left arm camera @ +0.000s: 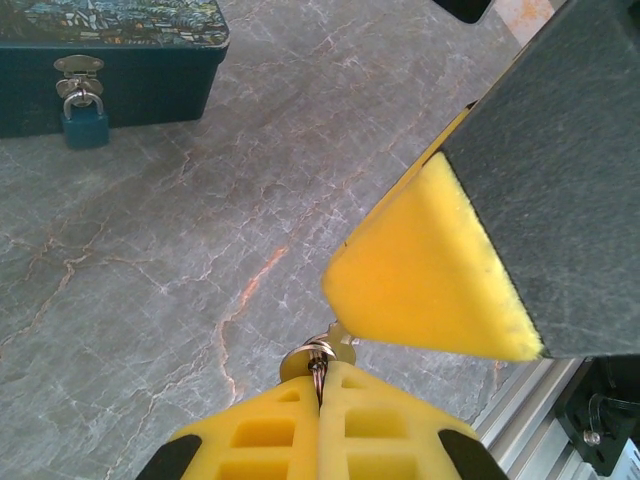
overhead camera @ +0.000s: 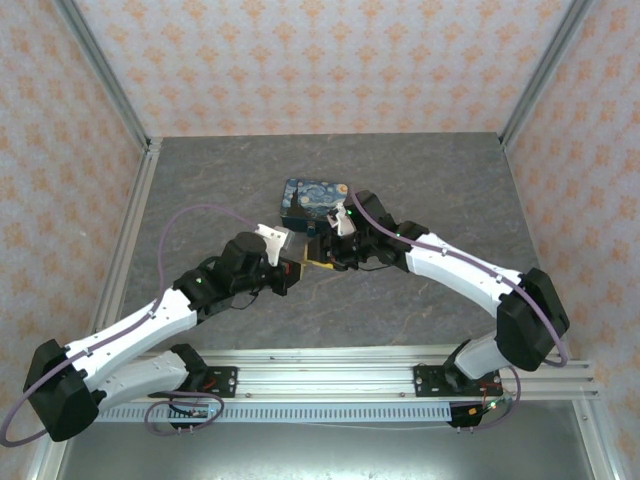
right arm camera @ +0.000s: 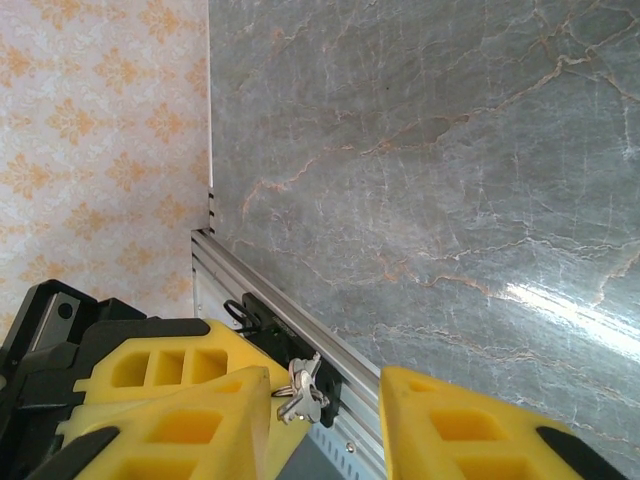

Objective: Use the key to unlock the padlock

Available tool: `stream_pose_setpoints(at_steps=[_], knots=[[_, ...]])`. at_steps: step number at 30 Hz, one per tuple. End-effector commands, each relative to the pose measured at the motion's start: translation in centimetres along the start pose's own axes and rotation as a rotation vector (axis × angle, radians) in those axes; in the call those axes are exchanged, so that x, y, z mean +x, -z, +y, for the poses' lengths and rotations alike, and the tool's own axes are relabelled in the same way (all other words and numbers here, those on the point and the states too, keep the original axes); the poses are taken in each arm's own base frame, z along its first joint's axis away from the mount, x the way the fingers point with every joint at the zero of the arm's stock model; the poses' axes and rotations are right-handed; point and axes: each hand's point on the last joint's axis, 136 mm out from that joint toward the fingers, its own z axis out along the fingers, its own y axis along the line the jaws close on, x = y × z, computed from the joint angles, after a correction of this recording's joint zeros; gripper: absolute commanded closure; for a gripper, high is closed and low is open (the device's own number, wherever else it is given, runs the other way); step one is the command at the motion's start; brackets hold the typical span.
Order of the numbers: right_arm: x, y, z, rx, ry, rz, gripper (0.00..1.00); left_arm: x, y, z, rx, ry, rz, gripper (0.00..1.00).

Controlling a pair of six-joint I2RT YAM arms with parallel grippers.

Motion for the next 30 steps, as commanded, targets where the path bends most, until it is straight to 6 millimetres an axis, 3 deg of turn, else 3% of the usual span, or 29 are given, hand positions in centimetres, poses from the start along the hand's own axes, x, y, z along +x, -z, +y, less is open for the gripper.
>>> stream_pose_setpoints(at_steps=[1, 5, 8, 13, 15, 18, 23, 30], knots=[[0.1, -0.4, 0.8, -0.035, 0.017, 0.01, 0.7, -1.8, 0.4, -1.7, 0.049, -0.002, -0.046, 1.0], [0.1, -0.4, 1.0, -0.044, 0.019, 0.011, 0.82, -1.8, 0.4, -1.7, 0.051, -0.001, -0.046, 1.0], [-0.1, -0.3, 0.9, -0.031, 0.029, 0.0, 0.98, -1.7, 0.5, -1.7, 0.047, -0.001, -0.044, 1.0], [-0.5, 0.9, 0.6, 0.011, 0.108, -0.062, 1.0, -1.6, 0.9, -0.9, 0.006, 0.014, -0.052, 1.0], [-0.9, 2.0, 0.5, 0.052, 0.187, -0.107, 1.0, -1.6, 1.3, -0.6, -0.011, 0.024, -0.058, 0.78], [-1.7, 4.1, 0.2, 0.175, 0.336, -0.154, 1.0, -1.6, 2.5, 0.1, -0.057, 0.038, -0.07, 0.61], [-2.6, 6.6, 0.5, 0.302, 0.582, -0.18, 1.0, -1.6, 4.8, 0.9, -0.104, -0.01, -0.106, 0.48], [-0.1, 7.0, 5.5, 0.021, 0.806, -0.157, 1.0, -2.8, 7.4, -2.2, 0.048, -0.174, -0.201, 0.39]])
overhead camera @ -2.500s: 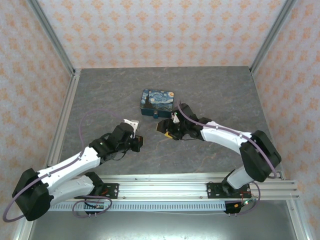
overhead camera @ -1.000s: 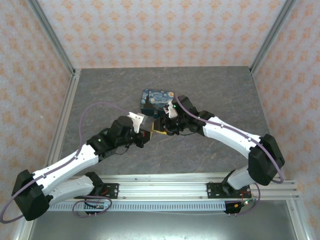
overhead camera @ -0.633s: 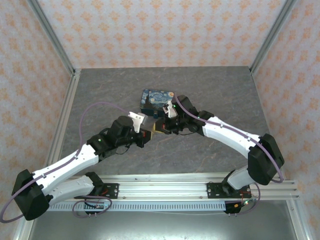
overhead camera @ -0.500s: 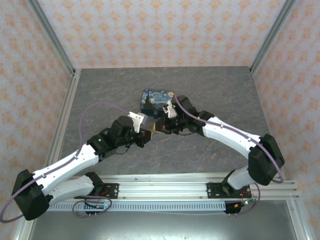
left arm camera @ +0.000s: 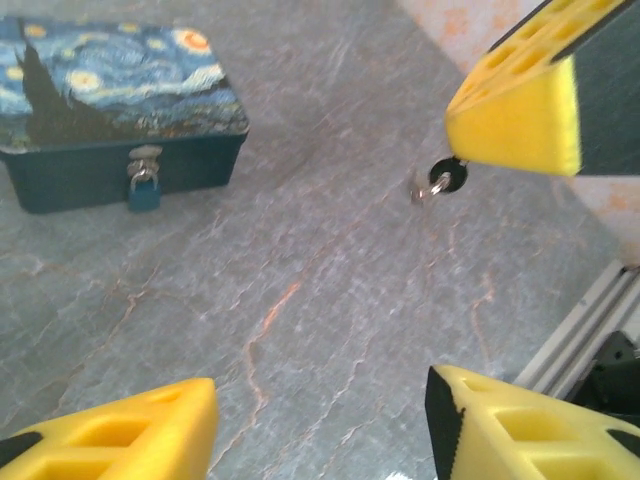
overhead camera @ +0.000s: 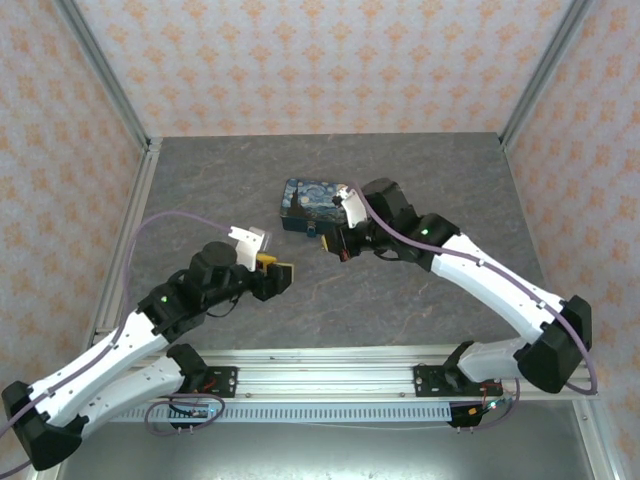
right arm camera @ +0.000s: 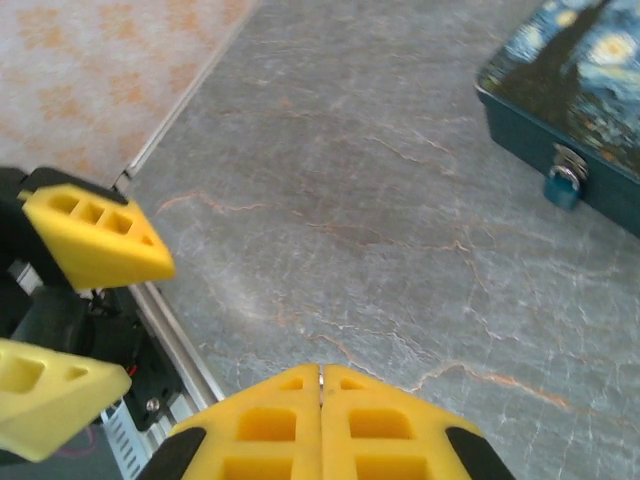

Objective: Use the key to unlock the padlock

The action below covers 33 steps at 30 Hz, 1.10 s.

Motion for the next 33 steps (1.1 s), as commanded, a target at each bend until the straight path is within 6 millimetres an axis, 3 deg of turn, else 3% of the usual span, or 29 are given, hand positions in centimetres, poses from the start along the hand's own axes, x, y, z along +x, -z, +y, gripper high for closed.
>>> stream_pose_setpoints(at_steps=[1, 5, 9, 10, 12, 14, 20, 26, 33], knots=[[-0.5, 1.0, 2.8, -0.142, 0.144, -0.044, 1.0, -1.6, 1.1, -1.9, 0.084, -0.081, -0.053, 0.38], [-0.7, 0.8, 4.6, -0.262, 0.131, -0.055, 1.0, -3.0, 0.2, -4.8, 0.285, -0.019, -0.073, 0.41], [-0.9, 0.3, 5.4, -0.374, 0.059, -0.05, 1.0, -3.9, -1.0, -6.1, 0.425, 0.076, -0.113, 0.52], [-1.0, 0.2, 5.3, -0.389, 0.042, -0.051, 1.0, -4.0, -1.1, -6.1, 0.439, 0.089, -0.126, 0.54], [-1.2, 0.3, 5.2, -0.42, 0.007, -0.061, 1.0, -4.1, -1.2, -5.8, 0.449, 0.112, -0.145, 0.46], [-1.5, 0.5, 5.2, -0.448, -0.014, -0.077, 1.0, -4.1, -1.2, -5.4, 0.45, 0.122, -0.154, 0.46], [-1.9, 0.8, 5.3, -0.479, -0.037, -0.097, 1.0, -4.2, -1.0, -4.8, 0.485, 0.188, -0.162, 0.6], [-1.8, 0.9, 5.4, -0.487, -0.038, -0.094, 1.0, -4.5, -1.2, -5.1, 0.518, 0.208, -0.161, 0.61], [-1.5, 0.9, 4.8, -0.451, -0.051, -0.108, 1.0, -4.6, -1.2, -5.3, 0.523, 0.208, -0.157, 0.77]])
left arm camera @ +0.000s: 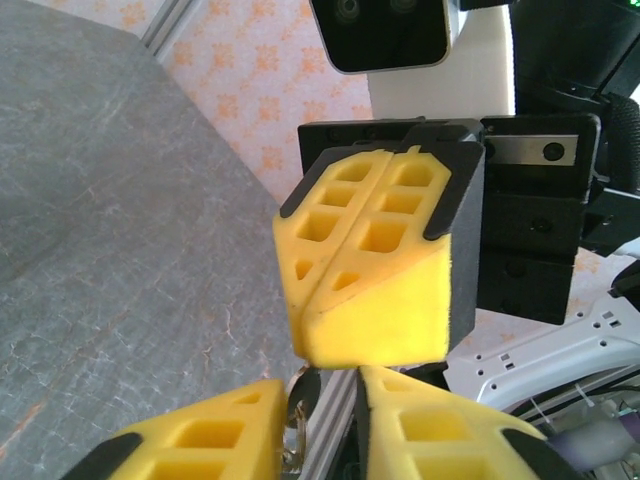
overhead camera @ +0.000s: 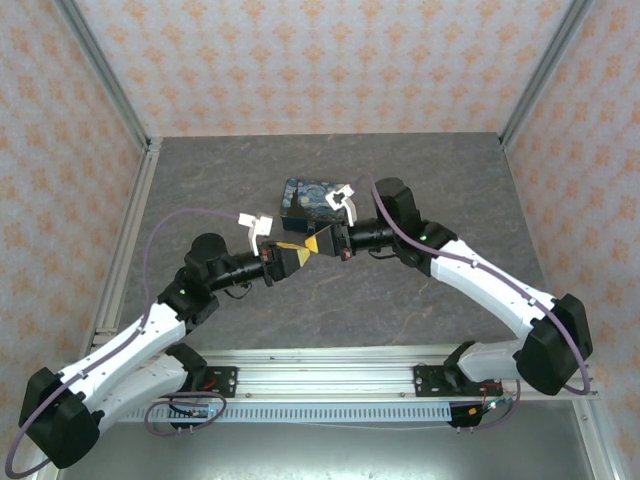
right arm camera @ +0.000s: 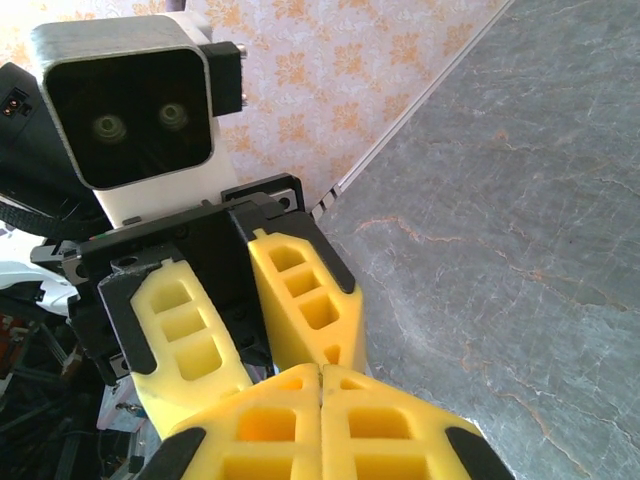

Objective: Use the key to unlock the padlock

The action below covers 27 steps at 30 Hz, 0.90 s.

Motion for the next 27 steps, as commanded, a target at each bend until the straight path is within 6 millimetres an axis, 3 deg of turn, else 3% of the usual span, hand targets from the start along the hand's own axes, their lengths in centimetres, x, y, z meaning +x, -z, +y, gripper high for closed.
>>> stream_pose_setpoints(at_steps=[1, 7, 13, 16, 18, 27], knots=[[-0.6, 0.7, 0.6, -0.004, 0.033, -0.042, 1.0, -0.5, 0.2, -0.8, 0.039, -0.02, -0.015, 0.78], [-1.0, 0.7, 0.3, 0.009, 0.019, -0.069, 1.0, 0.0, 0.3, -0.3, 0.019, -0.01, -0.009, 0.98], [-1.9, 0.7, 0.2, 0.004, -0.028, -0.119, 1.0, -0.2, 0.7, -0.1, -0.011, -0.018, -0.021, 1.0], [-2.4, 1.1, -0.3, 0.052, -0.076, -0.155, 0.71, -0.1, 0.9, 0.4, -0.043, -0.022, -0.023, 1.0], [-2.6, 1.6, -0.4, 0.076, -0.106, -0.176, 0.6, -0.2, 1.1, 0.6, -0.055, -0.023, -0.032, 1.0], [-1.6, 1.3, 1.0, -0.026, -0.164, -0.148, 0.59, -0.7, 1.1, -0.1, -0.02, -0.002, -0.035, 1.0]])
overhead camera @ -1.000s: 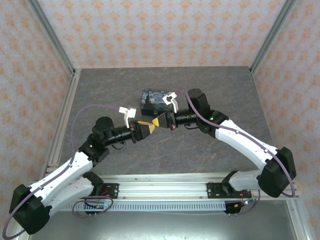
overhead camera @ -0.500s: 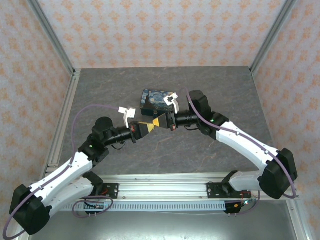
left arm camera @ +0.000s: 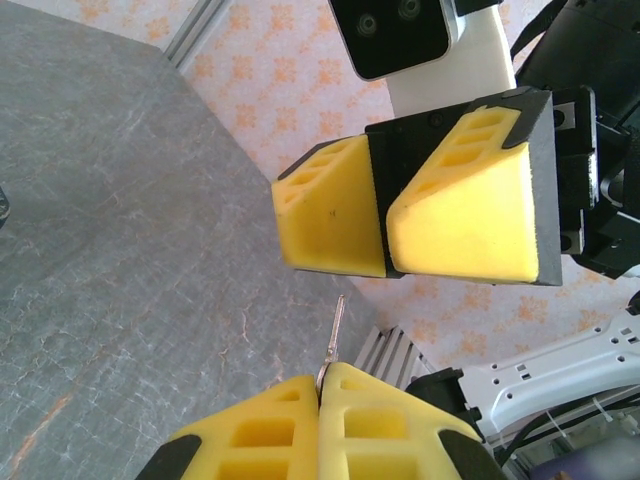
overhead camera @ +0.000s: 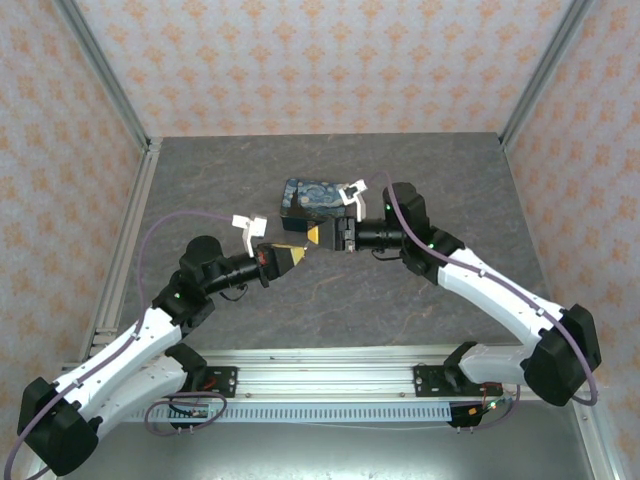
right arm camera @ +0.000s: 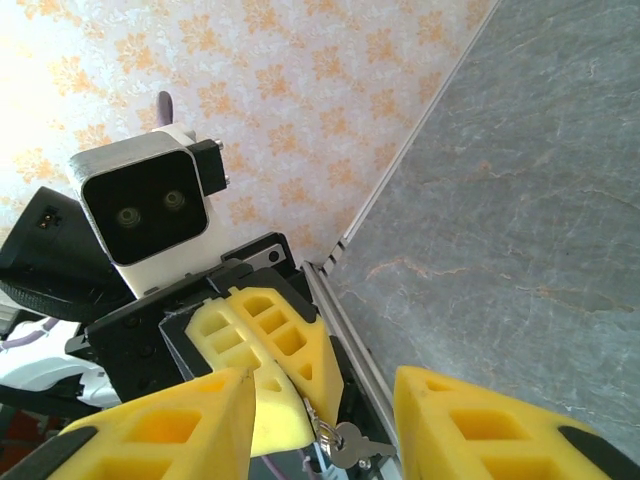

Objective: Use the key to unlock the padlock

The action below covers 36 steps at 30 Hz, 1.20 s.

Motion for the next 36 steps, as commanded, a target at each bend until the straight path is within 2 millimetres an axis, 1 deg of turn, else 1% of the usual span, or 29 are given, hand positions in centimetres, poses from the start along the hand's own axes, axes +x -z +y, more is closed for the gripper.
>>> stream_pose_setpoints(at_steps=[1, 4, 5, 9, 12, 13, 16, 18, 20, 22, 24, 27, 32, 34, 35, 36], knots=[[0.2, 0.0, 1.3, -0.063, 0.005, -0.008, 0.59, -0.5, 0.2, -0.5, 0.015, 0.005, -0.01, 1.0], [0.5, -0.4, 1.9, -0.076, 0.016, 0.001, 0.63, -0.6, 0.2, -0.6, 0.019, 0.009, -0.012, 1.0], [0.7, -0.6, 2.0, -0.081, 0.017, 0.01, 0.66, -0.7, 0.2, -0.8, 0.025, 0.01, -0.013, 1.0], [0.9, -1.2, 2.1, -0.087, 0.013, 0.026, 0.8, -1.0, 0.2, -1.2, 0.041, 0.014, -0.02, 1.0], [0.9, -1.3, 2.3, -0.101, 0.015, 0.029, 0.98, -0.8, 0.2, -1.1, 0.041, 0.018, -0.014, 1.0], [1.0, -1.3, 2.4, -0.106, 0.018, 0.03, 1.0, -0.7, 0.2, -1.1, 0.039, 0.02, -0.013, 1.0], [0.9, -1.1, 2.4, -0.102, 0.032, 0.022, 1.0, -0.7, 0.3, -0.7, 0.026, 0.033, -0.019, 1.0], [0.9, -1.0, 2.0, -0.08, 0.043, 0.009, 1.0, -0.6, 0.3, -0.6, 0.027, 0.049, -0.022, 1.0], [0.9, -0.9, 1.7, -0.066, 0.049, 0.001, 1.0, -0.7, 0.3, -0.5, 0.029, 0.064, -0.032, 0.86], [0.8, -0.9, 1.8, -0.067, 0.049, -0.001, 1.0, -0.7, 0.4, -0.4, 0.036, 0.071, -0.039, 0.8], [0.7, -0.9, 1.8, -0.067, 0.048, -0.005, 1.0, -0.6, 0.5, -0.5, 0.038, 0.071, -0.039, 0.8], [0.6, -0.9, 1.8, -0.064, 0.05, -0.013, 1.0, -0.5, 0.7, -0.5, 0.038, 0.063, -0.04, 0.85], [0.4, -1.0, 2.0, -0.073, 0.048, -0.019, 1.0, -0.3, 0.8, -0.4, 0.031, 0.057, -0.035, 0.9], [0.4, -1.0, 2.0, -0.082, 0.044, -0.015, 1.0, -0.3, 0.9, -0.4, 0.033, 0.055, -0.037, 0.9], [0.4, -1.1, 2.1, -0.087, 0.044, -0.013, 1.0, -0.3, 0.8, -0.5, 0.034, 0.054, -0.039, 0.89], [0.5, -1.1, 2.2, -0.096, 0.044, -0.011, 1.0, -0.4, 0.8, -0.6, 0.039, 0.055, -0.041, 0.86]])
